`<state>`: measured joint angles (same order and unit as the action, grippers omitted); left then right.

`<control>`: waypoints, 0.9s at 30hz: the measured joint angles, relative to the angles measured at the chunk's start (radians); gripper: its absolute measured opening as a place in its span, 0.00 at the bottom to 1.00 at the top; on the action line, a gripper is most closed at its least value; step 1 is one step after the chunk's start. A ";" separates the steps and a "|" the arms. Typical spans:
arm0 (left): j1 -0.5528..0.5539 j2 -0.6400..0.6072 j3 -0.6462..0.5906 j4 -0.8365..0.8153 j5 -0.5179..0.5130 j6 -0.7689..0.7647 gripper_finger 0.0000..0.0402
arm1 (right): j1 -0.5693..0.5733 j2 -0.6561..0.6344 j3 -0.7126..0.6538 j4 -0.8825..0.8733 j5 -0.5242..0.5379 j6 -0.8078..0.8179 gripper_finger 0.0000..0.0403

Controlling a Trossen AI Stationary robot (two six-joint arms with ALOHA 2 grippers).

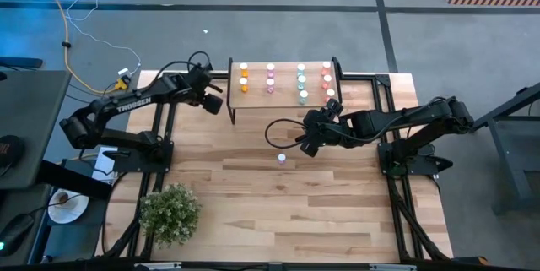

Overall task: Pick and place medicine bottles onto shelf by color
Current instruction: Put the orange pill bottle on the shelf aligned with the other orange pill bottles

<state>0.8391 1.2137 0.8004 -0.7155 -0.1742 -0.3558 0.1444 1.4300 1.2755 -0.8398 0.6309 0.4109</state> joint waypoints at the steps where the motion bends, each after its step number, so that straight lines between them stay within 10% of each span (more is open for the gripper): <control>1: 0.000 0.000 -0.014 0.020 -0.007 -0.014 0.48 | 0.000 0.000 0.000 0.000 0.000 0.000 0.48; 27: -0.011 0.050 -0.181 0.333 -0.128 -0.251 0.48 | 0.000 0.000 0.000 0.001 0.001 0.000 0.48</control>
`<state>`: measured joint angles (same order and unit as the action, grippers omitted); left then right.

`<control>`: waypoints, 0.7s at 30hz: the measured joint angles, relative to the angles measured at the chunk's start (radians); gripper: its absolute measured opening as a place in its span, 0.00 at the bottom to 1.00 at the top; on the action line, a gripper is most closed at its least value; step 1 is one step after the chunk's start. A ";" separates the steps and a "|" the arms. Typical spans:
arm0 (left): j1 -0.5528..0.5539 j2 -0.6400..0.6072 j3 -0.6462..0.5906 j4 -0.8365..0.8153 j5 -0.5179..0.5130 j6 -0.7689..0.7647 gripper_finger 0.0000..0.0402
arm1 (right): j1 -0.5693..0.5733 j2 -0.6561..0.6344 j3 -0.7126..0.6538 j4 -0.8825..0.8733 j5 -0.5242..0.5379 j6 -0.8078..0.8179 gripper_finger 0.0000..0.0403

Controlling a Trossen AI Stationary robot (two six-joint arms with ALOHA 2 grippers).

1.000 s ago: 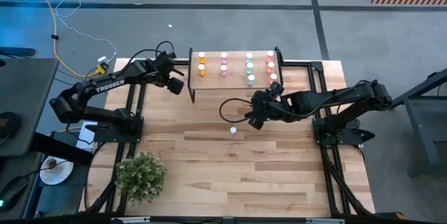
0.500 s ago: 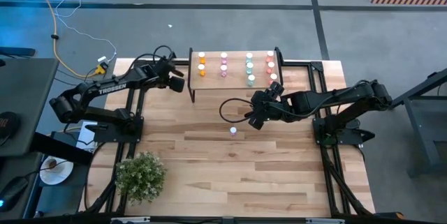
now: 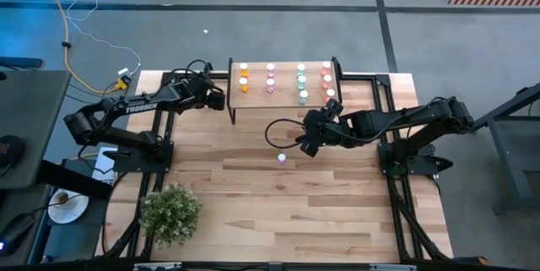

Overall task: Pick and place medicine bottles onto shelf by color
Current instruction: Put the orange pill bottle on the shelf aligned with the other orange pill bottles

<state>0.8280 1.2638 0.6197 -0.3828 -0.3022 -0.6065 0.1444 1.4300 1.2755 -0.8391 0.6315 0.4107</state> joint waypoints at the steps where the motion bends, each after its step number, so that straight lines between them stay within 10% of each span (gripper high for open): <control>1: 0.000 0.003 0.000 0.003 -0.002 -0.008 0.48 | 0.000 0.000 0.000 0.000 0.000 0.000 0.48; 21: -0.014 0.056 -0.001 0.006 -0.087 -0.074 0.48 | 0.000 0.000 0.000 0.000 0.000 0.000 0.48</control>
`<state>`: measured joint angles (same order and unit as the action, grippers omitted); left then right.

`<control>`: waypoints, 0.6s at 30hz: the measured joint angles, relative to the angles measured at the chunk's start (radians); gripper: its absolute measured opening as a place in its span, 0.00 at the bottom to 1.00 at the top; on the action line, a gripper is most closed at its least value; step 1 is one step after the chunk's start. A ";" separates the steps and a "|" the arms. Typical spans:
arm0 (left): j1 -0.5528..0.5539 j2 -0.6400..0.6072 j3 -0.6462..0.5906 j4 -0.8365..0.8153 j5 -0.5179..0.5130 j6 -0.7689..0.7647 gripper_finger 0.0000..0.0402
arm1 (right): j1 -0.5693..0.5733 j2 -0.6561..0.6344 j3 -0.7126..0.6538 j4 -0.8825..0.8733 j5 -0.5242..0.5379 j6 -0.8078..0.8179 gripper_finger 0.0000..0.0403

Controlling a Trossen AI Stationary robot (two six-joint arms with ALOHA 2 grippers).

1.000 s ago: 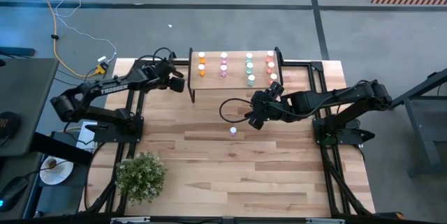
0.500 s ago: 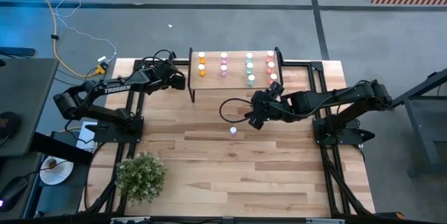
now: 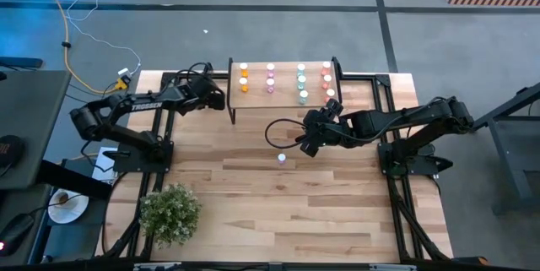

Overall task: Pick and place medicine bottles onto shelf by color
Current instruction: Put the orange pill bottle on the shelf aligned with the other orange pill bottles

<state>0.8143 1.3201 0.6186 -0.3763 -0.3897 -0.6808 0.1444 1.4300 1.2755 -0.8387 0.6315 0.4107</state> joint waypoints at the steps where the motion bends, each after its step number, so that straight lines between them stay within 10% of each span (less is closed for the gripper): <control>1: 0.000 0.015 0.000 0.002 0.000 -0.001 0.48 | 0.000 0.000 0.000 0.000 0.000 0.000 0.48; 18: 0.000 0.164 0.000 0.090 -0.067 0.001 0.46 | 0.000 0.000 0.000 -0.003 -0.014 0.000 0.48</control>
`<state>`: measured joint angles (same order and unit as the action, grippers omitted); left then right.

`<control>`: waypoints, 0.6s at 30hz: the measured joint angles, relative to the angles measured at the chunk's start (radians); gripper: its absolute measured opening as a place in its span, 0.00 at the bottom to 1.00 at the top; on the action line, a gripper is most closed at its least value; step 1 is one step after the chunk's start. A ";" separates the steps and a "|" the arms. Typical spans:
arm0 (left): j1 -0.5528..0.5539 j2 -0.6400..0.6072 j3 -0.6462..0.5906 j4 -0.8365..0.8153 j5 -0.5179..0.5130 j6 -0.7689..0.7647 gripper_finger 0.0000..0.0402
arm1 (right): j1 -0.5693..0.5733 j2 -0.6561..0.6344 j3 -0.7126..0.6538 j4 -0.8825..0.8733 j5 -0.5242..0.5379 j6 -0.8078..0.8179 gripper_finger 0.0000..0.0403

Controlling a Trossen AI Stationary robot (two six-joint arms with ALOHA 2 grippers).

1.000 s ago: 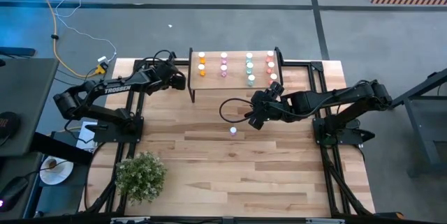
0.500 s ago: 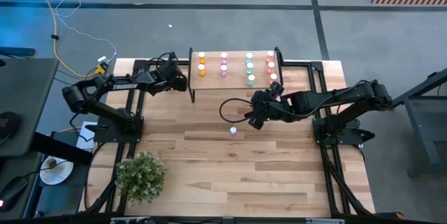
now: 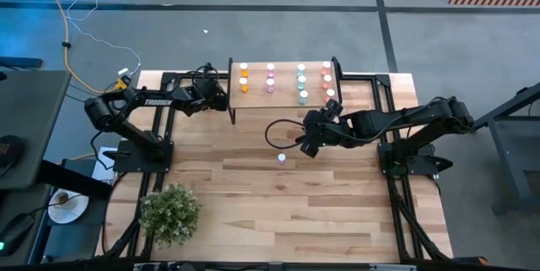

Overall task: Pick and place medicine bottles onto shelf by color
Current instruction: Put the orange pill bottle on the shelf aligned with the other orange pill bottles

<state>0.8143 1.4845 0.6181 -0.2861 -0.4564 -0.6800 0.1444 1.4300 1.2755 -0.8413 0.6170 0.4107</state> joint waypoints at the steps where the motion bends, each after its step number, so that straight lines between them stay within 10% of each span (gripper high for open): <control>1: 0.000 0.000 0.000 -0.003 -0.001 0.002 0.44 | 0.000 0.000 0.000 0.000 0.000 0.000 0.48; 18: 0.000 -0.001 0.000 -0.001 -0.004 0.064 0.21 | 0.000 0.000 0.000 0.000 -0.010 0.018 0.48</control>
<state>0.8146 1.4835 0.6180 -0.2869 -0.4605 -0.6164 0.1444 1.4300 1.2755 -0.8413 0.6070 0.4291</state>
